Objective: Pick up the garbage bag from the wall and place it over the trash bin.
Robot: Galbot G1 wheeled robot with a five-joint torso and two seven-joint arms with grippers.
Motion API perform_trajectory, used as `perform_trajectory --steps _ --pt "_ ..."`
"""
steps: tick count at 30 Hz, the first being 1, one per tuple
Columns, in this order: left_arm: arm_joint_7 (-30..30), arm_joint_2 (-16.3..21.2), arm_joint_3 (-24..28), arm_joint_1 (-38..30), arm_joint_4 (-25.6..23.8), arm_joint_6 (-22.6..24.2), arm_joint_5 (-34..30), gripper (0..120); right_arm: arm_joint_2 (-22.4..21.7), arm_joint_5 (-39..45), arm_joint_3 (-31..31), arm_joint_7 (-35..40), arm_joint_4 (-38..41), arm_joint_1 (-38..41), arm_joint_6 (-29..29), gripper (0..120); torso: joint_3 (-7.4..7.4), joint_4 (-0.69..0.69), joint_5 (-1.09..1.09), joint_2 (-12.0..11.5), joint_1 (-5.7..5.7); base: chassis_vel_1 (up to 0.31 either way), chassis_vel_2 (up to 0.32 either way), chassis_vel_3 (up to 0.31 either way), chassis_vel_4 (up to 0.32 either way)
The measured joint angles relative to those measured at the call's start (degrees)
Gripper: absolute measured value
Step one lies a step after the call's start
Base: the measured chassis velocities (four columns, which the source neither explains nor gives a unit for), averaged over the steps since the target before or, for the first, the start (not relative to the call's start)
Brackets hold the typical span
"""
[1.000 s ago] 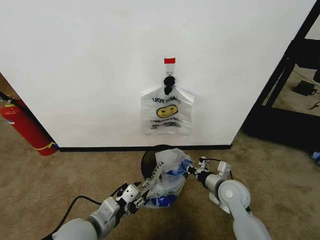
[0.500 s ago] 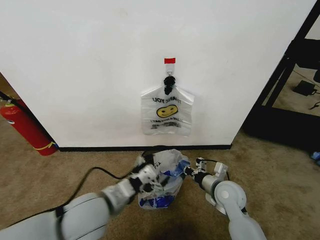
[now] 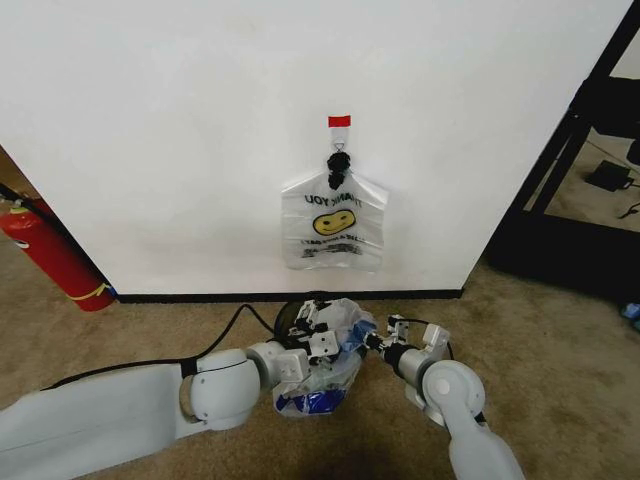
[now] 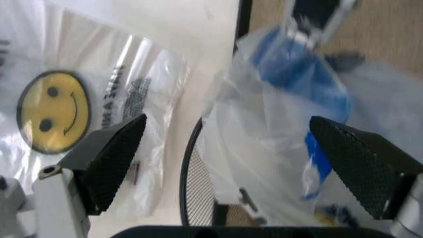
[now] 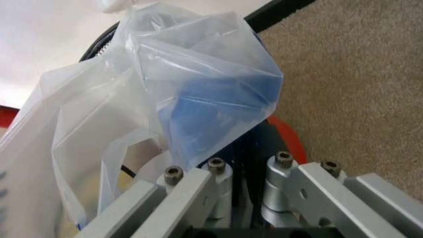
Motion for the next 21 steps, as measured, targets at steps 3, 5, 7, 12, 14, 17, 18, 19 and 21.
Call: perform_trajectory --steps 3,5,7,12,14,17,18,19,21 --pt "1.03 0.61 2.45 -0.86 0.13 0.14 1.17 97 0.0 0.03 0.01 0.0 -0.01 0.06 0.0 0 0.0 0.01 0.0 0.0 0.0 0.0 0.0 0.0 0.0" --pt "1.23 1.05 3.61 -0.7 0.04 0.63 0.98 97 -0.02 0.06 0.0 -0.01 -0.01 0.08 0.0 0 0.0 0.05 0.0 0.0 0.0 0.0 0.0 0.0 0.0" --pt "1.24 0.99 4.02 -0.48 0.2 0.7 0.99 97 -0.04 0.08 0.0 -0.03 -0.02 0.08 0.0 0 -0.01 0.04 0.0 0.0 0.0 0.0 0.0 0.0 0.0" --pt "0.66 -1.06 4.26 -0.3 2.4 0.67 0.2 96 -0.2 0.09 -0.2 -0.06 -0.09 -0.07 0.03 0 0.0 0.01 0.0 0.0 0.0 0.0 0.0 0.0 0.0" --pt "0.3 -1.88 4.21 -0.4 3.28 0.47 0.02 95 -0.22 0.09 -0.32 -0.07 -0.06 -0.22 0.02 0 -0.01 0.0 0.0 0.0 0.0 0.0 0.0 0.0 0.0" --pt "0.01 -2.76 4.58 -0.58 4.19 0.2 0.2 90 -0.22 0.09 -0.34 -0.07 0.18 -0.3 0.02 0 0.0 0.01 0.0 0.0 0.0 0.0 0.0 0.0 0.0" --pt "0.12 -2.93 4.81 -0.63 4.46 -0.01 0.43 88 -0.2 0.09 -0.34 -0.08 0.28 -0.3 0.03 0 -0.01 0.01 0.0 0.0 0.0 0.0 0.0 0.0 0.0" --pt "0.12 -2.93 4.81 -0.63 4.46 -0.01 0.43 88 -0.2 0.09 -0.34 -0.08 0.28 -0.3 0.03 0 -0.01 0.01 0.0 0.0 0.0 0.0 0.0 0.0 0.0" --pt "0.66 -3.17 5.08 -0.63 5.03 -0.7 1.1 79 -0.16 0.1 -0.34 -0.12 0.35 -0.33 0.03 0 0.0 0.02 0.0 0.0 0.0 0.0 0.0 0.0 0.0"
